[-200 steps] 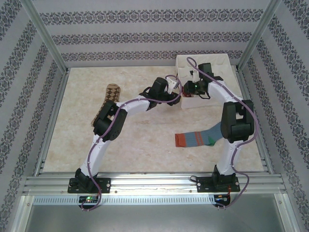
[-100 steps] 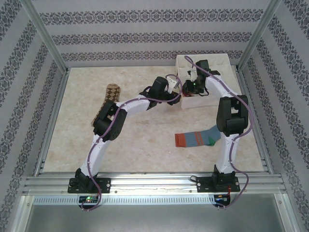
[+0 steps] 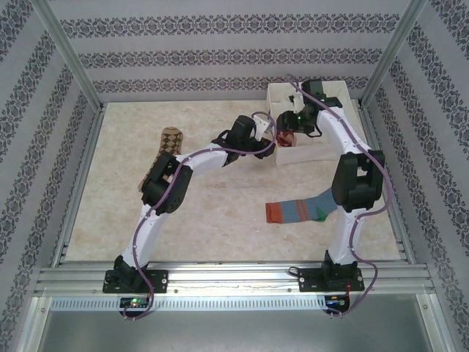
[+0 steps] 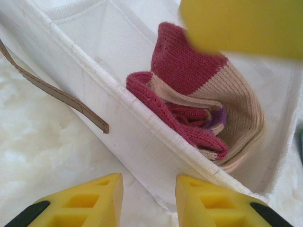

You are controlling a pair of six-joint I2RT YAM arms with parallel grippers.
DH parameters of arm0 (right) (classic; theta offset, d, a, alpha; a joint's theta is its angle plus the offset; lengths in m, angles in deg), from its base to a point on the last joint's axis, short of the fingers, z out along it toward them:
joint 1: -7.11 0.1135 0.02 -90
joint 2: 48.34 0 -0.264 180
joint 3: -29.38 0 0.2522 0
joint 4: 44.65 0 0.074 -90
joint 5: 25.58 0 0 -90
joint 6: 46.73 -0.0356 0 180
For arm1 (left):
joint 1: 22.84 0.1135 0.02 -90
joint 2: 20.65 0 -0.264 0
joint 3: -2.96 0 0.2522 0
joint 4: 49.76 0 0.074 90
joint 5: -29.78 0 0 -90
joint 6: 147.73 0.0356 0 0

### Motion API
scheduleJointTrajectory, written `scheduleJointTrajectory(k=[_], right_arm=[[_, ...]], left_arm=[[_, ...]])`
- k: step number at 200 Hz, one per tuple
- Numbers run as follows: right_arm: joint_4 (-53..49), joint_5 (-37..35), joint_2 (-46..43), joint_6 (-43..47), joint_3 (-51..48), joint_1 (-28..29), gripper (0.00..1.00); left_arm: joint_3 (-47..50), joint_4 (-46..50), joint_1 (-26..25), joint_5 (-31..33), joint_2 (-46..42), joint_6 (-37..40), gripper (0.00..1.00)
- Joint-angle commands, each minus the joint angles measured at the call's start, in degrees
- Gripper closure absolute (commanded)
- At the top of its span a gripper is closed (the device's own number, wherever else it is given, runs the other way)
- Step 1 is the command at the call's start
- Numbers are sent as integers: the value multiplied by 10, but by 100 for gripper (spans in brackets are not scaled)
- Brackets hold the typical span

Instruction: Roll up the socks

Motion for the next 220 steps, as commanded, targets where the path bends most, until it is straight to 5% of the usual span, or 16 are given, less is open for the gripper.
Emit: scheduleJointTrajectory(k=[1,73,144,172,220], right_arm=[[-14,-8,-19,-7,6,-3,40],[9,0,10,-11,-38,7,72],[2,-30,85,2,-12,10,89],[-11,-29,75,1,5,14,86],[-62,-33,10,6,59,14,52]], left_arm=[[-14,-4,3,-9,-18,3,65],[2,-6,4,-9,-27,7,65],[12,-5,5,-14,-32,11,66],[19,-5,6,-12,-43,22,65],[48,-21,13,-13,-81,53,59]])
